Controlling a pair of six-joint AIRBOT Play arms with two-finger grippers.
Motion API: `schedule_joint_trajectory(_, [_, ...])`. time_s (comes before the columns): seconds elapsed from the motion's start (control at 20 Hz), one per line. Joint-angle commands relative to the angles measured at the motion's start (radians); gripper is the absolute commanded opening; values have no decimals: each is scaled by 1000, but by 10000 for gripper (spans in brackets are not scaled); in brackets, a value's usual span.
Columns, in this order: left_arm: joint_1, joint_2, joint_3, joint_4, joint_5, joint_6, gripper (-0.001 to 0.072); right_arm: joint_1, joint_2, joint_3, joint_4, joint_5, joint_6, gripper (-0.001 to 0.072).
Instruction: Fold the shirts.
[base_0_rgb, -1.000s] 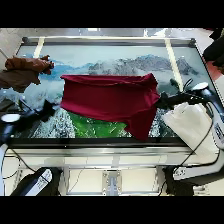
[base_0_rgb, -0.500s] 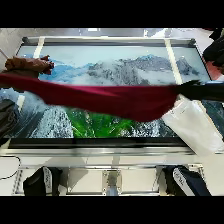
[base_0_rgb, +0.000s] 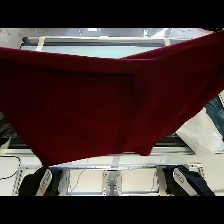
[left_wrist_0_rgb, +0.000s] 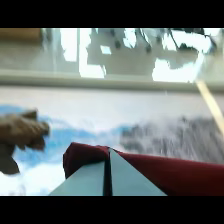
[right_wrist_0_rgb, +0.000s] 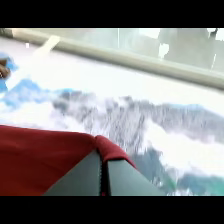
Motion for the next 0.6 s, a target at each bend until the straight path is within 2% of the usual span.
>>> schedule_joint_trajectory(0.0, [-157, -238, 37, 177, -72, -3, 7, 1, -206, 45, -12, 99, 57, 11])
schedule_joint_trajectory(0.15, [-157, -464, 37, 192, 3, -3, 9, 18, -425, -3, 49, 125, 61, 12])
schedule_joint_trajectory(0.25, [-162, -602, 37, 192, 92, -11, 8, 72, -559, -51, 44, 67, 54, 12])
schedule_joint_trajectory(0.45, [-204, -822, 37, 192, 284, -33, 8, 190, -820, -68, -31, -221, 48, 12])
schedule_joint_trajectory(0.55, [-225, -892, 37, 192, 331, -37, 8, 217, -913, -67, -55, -381, 108, 12])
